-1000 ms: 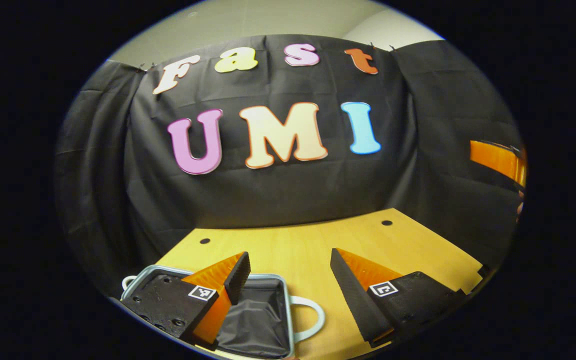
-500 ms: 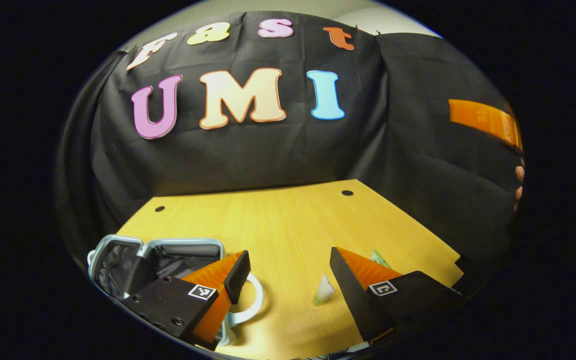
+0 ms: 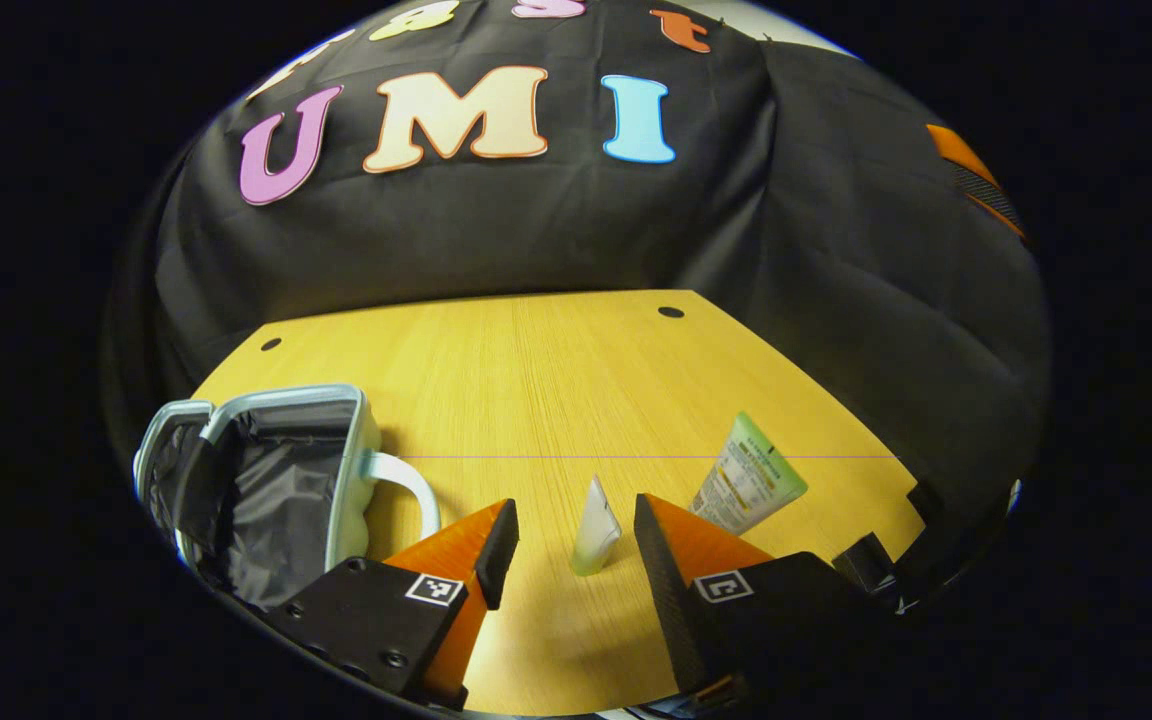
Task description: First open the suitcase, pack the skin care products into it, and then close the suitcase.
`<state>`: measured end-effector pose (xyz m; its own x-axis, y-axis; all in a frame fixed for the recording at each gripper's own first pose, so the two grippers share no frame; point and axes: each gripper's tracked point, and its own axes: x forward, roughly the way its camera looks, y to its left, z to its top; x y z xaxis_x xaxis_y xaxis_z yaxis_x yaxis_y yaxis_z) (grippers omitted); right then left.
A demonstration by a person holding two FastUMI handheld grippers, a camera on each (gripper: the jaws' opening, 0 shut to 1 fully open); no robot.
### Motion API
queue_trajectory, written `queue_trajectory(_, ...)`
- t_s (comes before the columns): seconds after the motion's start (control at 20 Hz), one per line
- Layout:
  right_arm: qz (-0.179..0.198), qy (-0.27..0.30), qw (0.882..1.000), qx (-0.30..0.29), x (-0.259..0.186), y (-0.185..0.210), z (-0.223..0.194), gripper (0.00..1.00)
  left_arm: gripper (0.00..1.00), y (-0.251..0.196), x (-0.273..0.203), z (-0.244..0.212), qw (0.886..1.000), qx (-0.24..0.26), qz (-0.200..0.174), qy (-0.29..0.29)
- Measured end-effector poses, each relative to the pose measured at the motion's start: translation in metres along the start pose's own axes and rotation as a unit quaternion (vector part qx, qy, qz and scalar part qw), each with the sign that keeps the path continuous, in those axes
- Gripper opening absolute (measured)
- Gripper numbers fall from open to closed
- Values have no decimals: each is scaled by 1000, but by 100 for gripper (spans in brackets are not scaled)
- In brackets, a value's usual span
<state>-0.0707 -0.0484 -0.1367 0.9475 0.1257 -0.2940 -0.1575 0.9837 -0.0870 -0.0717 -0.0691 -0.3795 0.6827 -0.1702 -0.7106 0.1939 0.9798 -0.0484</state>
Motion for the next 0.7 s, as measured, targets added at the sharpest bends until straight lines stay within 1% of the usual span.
queue_trajectory(0.05,1,2,1000,-2,-1,0,-1,99,67,-1,4,-4,1000,-5,0,3)
queue_trajectory(0.1,1,3,1000,-3,-2,0,-2,99,63,-1,9,-8,1000,-9,-2,8)
queue_trajectory(0.25,9,7,1000,-7,-4,5,-7,99,61,-8,22,-17,999,-17,-16,23)
queue_trajectory(0.3,14,8,1000,-5,-6,9,-9,99,57,-9,26,-19,999,-16,-17,25)
queue_trajectory(0.35,18,9,1000,-3,-6,12,-11,99,48,-8,31,-21,999,-13,-13,29)
queue_trajectory(0.4,23,9,1000,-2,-7,15,-13,99,31,-4,35,-24,999,-10,-2,34)
queue_trajectory(0.45,27,9,1000,-1,-7,18,-16,99,19,-2,38,-20,1000,-11,1,25)
queue_trajectory(0.5,33,11,999,3,-7,23,-20,99,13,-4,42,-18,1000,-17,-5,17)
queue_trajectory(0.55,42,13,999,10,-7,31,-25,99,11,-2,42,-19,999,-27,1,18)
queue_trajectory(0.6,54,15,998,20,-7,39,-31,98,6,1,42,-17,999,-33,6,17)
queue_trajectory(0.7,67,19,997,31,-2,51,-45,98,4,4,38,-15,999,-40,7,23)
